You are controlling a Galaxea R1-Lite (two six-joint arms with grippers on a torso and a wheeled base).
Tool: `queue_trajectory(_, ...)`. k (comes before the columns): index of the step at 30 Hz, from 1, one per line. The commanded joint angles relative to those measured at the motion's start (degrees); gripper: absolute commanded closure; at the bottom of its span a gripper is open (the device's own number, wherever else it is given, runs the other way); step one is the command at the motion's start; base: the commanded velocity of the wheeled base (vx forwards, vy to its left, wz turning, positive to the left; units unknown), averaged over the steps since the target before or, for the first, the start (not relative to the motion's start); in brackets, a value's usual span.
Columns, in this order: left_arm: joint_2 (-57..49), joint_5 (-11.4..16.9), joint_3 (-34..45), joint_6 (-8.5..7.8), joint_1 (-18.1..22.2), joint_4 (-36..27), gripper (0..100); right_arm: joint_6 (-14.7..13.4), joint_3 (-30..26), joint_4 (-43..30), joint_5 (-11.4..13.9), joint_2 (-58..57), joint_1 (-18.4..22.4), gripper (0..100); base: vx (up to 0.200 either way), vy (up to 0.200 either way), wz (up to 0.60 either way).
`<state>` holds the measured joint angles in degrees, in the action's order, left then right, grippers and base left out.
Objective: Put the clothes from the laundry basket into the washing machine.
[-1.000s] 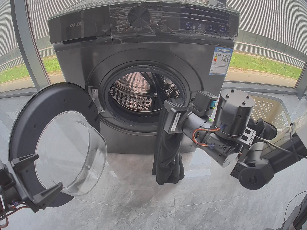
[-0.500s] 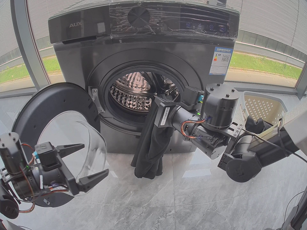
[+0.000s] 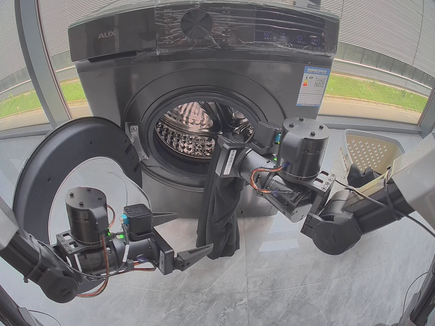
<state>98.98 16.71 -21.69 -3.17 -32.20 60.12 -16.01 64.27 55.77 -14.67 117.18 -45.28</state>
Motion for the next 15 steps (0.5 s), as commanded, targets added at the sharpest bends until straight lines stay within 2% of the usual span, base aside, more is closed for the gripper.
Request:
queue_trajectory(1, 5.6, 0.2, -3.1, 1.50, -1.5, -0.2, 0, 0.0, 0.2, 0.0, -0.2, 0.6, -0.2, 100, 0.000, 0.000, 0.00)
queue_trajectory(9, 11.0, 0.5, -6.1, 2.11, -1.6, 0.4, 0, 0.0, 0.2, 0.0, -0.2, 0.5, -0.3, 100, 0.000, 0.000, 0.00)
queue_trajectory(15, 14.4, 0.4, -9.4, 3.96, -1.6, 0.4, 0, -0.1, -0.1, 0.3, -0.2, 0.6, -0.1, 100, 0.000, 0.000, 0.00)
